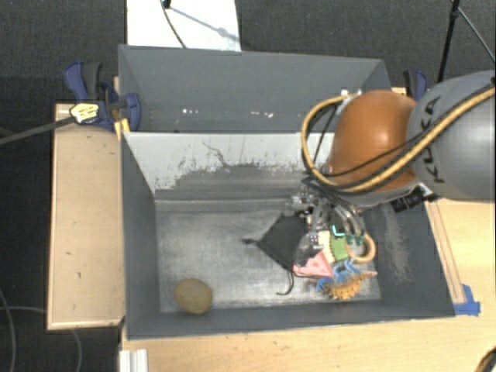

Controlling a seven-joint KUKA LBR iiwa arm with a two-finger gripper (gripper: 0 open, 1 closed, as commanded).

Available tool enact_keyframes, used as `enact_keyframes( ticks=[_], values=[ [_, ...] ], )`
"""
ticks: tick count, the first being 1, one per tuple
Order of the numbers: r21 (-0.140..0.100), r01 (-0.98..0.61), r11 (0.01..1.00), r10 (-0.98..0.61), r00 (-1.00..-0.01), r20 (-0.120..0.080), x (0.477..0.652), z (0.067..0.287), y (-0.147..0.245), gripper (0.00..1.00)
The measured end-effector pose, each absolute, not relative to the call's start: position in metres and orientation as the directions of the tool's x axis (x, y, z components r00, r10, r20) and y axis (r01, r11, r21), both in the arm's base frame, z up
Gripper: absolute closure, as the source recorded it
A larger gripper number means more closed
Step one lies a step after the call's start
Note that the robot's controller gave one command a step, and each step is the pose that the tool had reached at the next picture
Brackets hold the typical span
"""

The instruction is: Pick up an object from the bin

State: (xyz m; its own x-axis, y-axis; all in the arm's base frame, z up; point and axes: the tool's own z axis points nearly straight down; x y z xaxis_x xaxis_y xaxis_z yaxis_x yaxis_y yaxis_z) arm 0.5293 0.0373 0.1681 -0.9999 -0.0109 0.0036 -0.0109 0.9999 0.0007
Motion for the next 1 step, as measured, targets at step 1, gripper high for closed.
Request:
enact_keyframes(
  ticks=[1],
  values=[
    [0.001,-0.010,1.000,-0.010,-1.000,-0.003,0.5310,0.1709,0.0371,0.00]
  ],
)
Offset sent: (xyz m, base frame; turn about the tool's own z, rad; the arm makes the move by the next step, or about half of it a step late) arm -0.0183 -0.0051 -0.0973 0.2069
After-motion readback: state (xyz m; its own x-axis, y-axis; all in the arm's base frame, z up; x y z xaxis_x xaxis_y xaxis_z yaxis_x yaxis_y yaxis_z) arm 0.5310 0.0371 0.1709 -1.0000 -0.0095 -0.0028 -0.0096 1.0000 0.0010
